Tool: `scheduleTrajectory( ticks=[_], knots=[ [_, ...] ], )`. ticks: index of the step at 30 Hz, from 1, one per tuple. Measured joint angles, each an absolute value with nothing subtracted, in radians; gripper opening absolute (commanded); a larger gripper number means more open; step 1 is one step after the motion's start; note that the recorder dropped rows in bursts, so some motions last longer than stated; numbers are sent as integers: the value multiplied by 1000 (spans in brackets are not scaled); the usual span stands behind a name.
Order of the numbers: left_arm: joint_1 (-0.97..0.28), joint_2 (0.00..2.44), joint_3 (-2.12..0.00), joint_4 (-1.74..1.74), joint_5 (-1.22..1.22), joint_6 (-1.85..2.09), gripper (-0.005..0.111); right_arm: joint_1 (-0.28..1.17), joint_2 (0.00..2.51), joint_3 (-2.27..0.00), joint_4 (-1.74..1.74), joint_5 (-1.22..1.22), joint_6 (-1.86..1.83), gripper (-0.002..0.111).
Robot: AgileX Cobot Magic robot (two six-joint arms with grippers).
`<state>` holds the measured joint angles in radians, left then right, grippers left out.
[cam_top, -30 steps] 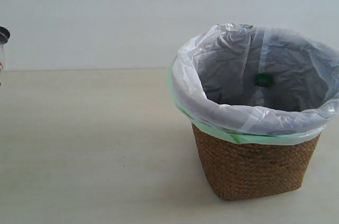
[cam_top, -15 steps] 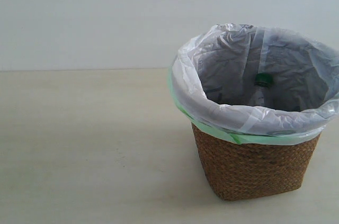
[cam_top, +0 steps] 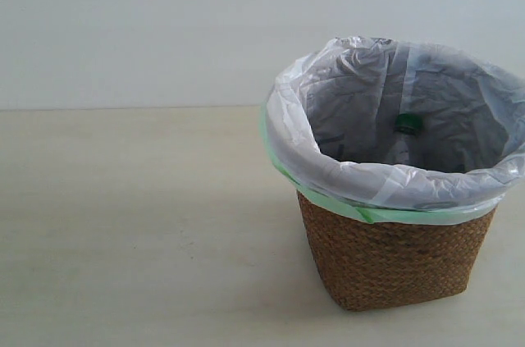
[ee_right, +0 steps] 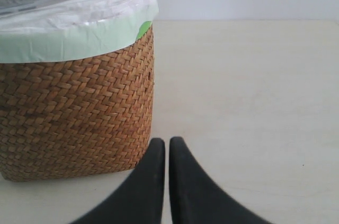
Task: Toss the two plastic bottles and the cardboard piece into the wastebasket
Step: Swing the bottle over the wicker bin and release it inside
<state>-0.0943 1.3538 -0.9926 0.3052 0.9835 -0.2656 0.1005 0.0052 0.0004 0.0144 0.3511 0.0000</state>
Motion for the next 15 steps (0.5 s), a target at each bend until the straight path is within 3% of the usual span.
scheduleTrajectory(
  ticks=[7, 12, 15],
  knots=[
    [-92, 1426, -1006, 202, 933, -207, 4, 100, 5, 0, 14, 351, 0, 0],
    [-195, 1567, -1182, -210, 916, 95, 5, 100, 5, 0, 14, 351, 0, 0],
    [-305, 1645, -1390, -544, 920, 288, 28, 100, 5, 0, 14, 351, 0, 0]
  ],
)
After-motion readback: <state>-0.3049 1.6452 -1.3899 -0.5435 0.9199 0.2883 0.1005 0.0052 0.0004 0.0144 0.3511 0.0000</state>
